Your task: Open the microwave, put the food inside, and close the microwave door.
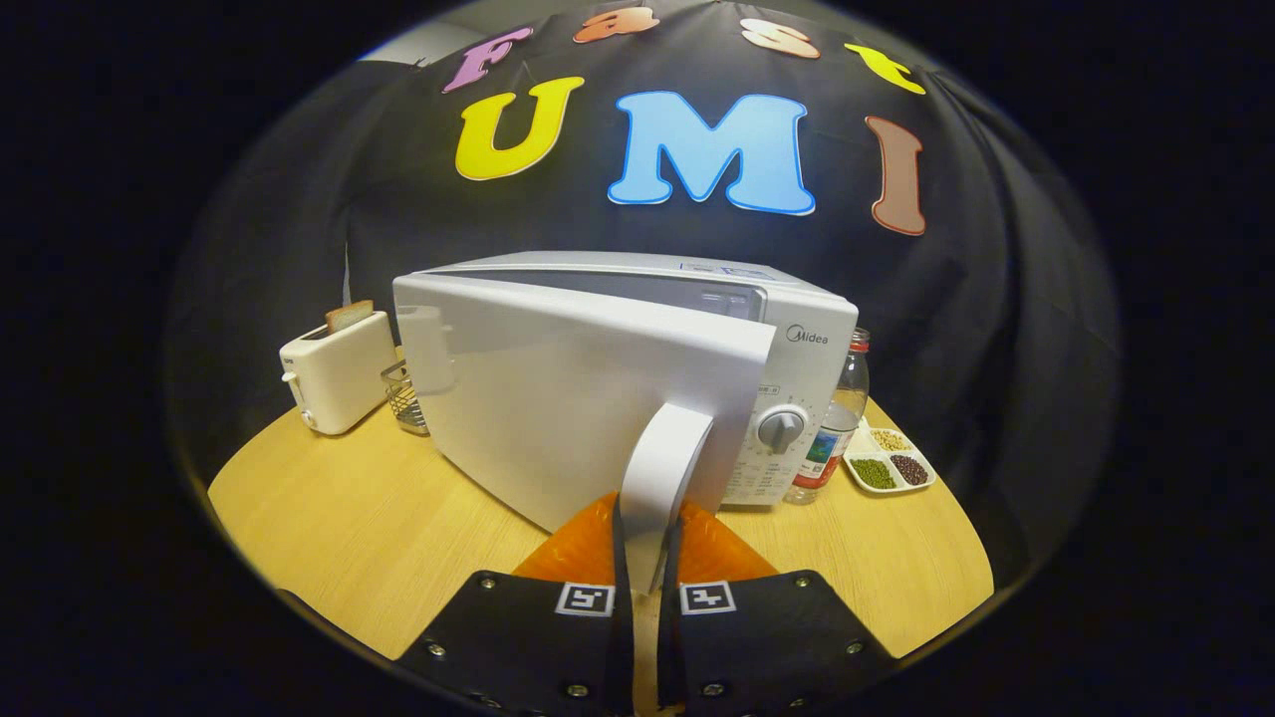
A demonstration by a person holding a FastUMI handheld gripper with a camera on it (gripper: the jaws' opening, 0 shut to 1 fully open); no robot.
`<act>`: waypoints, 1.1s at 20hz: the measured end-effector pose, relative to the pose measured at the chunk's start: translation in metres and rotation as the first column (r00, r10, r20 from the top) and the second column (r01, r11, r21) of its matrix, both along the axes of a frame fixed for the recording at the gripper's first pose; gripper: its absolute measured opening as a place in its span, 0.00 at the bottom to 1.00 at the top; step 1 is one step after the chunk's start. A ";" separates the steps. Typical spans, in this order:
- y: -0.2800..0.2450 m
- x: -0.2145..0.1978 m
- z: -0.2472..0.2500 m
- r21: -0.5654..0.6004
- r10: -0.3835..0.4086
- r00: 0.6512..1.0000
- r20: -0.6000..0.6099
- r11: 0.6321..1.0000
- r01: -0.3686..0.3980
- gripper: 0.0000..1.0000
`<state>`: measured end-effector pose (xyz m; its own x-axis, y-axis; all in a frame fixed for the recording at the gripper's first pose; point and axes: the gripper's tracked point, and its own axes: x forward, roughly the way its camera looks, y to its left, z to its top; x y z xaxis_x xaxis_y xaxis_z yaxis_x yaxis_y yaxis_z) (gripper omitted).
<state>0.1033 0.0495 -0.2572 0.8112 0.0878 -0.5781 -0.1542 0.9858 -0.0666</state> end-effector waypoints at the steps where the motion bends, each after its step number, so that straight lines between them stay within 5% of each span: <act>1: 0.007 -0.009 0.001 0.002 0.006 1.000 -0.004 1.000 -0.006 0.10; 18: 0.112 -0.103 0.013 0.029 0.125 0.992 -0.027 0.992 -0.124 0.19; 22: 0.143 -0.122 0.020 0.057 0.163 0.986 -0.030 0.985 -0.161 0.36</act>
